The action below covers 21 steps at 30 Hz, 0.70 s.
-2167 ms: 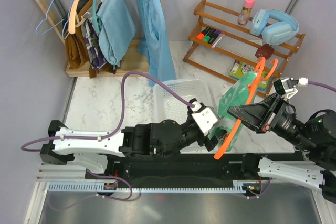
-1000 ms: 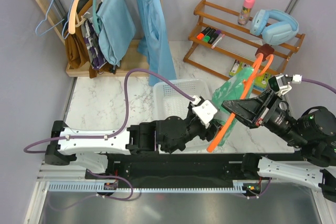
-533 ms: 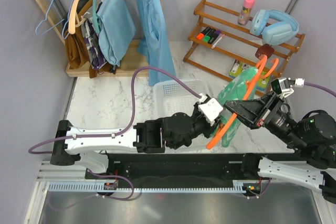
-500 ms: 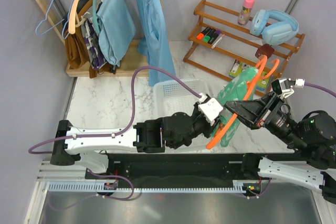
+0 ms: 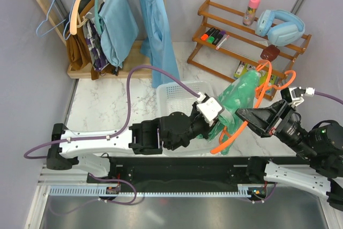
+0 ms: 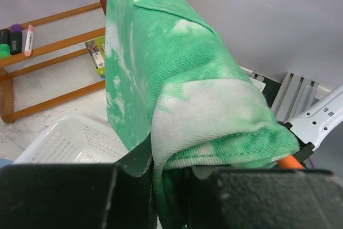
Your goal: Remove the trousers from the hanger
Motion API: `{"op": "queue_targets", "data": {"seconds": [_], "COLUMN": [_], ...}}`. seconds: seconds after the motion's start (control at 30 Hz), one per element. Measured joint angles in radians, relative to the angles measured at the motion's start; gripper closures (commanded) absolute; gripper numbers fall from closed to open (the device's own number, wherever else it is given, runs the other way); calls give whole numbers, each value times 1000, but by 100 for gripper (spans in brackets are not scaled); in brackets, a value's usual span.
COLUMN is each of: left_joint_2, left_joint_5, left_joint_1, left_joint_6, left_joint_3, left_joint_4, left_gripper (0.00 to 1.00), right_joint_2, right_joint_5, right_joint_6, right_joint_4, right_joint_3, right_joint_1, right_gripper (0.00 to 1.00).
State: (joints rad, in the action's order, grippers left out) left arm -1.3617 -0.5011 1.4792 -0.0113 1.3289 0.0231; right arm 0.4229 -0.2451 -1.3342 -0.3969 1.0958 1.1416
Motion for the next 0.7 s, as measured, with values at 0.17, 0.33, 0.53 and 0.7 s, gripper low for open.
{"op": "queue_targets", "data": {"seconds": [0.17, 0.33, 0.53, 0.7], "left_joint_2": [24, 40, 42, 41], "left_joint_5": [-5, -4, -3, -3], "left_joint_1": [-3, -3, -6, -12], "left_joint_6": [0, 16, 40, 63], "left_joint_3": [0, 21, 65, 126], "left_joint_4": [25, 58, 80, 111], "left_gripper": [98, 98, 98, 98], "right_joint_2": [-79, -170, -247, -262], "right_joint_5": [1, 2, 2, 3], "right_joint_6": [-23, -58, -79, -83], "right_joint_4": [-10, -46, -89, -121], "right_joint_3": [-57, -116, -148, -165], "right_joint_1": [0, 0, 0, 0], "right_gripper": [100, 100, 100, 100]}}
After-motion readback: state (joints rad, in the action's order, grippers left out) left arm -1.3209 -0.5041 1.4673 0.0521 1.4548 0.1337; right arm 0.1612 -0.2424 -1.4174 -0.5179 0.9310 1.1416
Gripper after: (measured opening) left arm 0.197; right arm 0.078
